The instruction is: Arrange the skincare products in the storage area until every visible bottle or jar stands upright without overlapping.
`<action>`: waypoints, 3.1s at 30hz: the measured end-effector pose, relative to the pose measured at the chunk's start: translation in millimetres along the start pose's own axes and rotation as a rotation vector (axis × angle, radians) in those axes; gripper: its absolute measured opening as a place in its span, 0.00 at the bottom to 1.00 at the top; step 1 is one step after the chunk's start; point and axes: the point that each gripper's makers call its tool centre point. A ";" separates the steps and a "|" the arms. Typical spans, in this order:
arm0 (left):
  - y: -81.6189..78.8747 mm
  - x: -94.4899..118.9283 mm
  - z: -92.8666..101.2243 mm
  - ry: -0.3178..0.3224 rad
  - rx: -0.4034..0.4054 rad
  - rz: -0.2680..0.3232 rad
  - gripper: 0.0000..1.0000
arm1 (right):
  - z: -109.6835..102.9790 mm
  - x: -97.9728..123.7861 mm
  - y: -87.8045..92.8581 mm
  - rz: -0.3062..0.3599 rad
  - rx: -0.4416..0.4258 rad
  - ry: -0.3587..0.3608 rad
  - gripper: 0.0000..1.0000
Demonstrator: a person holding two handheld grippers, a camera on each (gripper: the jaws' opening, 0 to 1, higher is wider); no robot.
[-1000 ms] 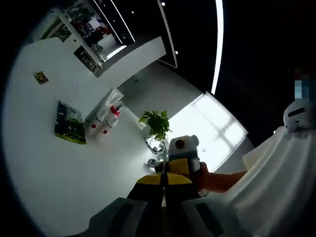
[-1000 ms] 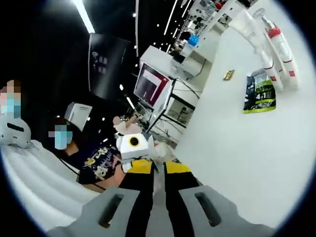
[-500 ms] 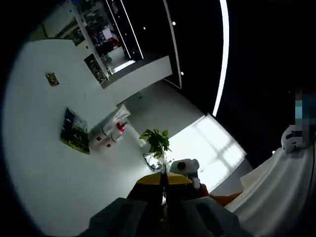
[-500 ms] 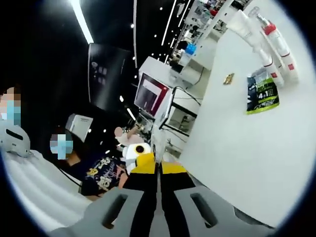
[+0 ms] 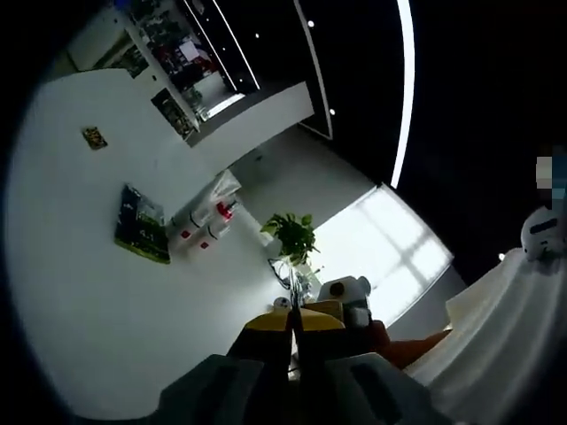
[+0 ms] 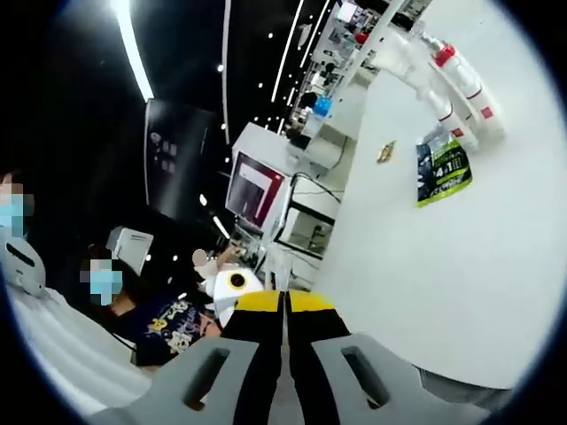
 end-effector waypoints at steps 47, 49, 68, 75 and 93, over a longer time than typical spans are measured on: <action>14.8 -4.6 0.7 -0.045 0.054 0.023 0.04 | 1.8 13.1 3.9 -0.010 0.098 0.073 0.00; 5.9 -2.1 5.6 -0.008 0.063 0.081 0.05 | 0.7 12.3 4.4 -0.019 0.089 0.059 0.00; 0.8 -0.9 1.3 0.013 0.150 0.129 0.01 | -6.0 -4.0 11.8 -0.066 0.102 0.022 0.01; 7.8 -5.9 2.8 0.021 0.150 0.088 0.01 | -0.4 5.2 1.8 -0.014 0.056 0.030 0.00; 17.0 -7.3 0.0 0.031 0.148 0.031 0.00 | -0.8 -10.5 -3.4 -0.032 0.203 0.130 0.04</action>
Point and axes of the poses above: the point that each gripper's makers call its tool centre point, and the gripper's own axes: x roughly backward along the fingers, z roughly to its right, y roughly out of its underside, and after that the axes turned 14 degrees about -z, right-handed
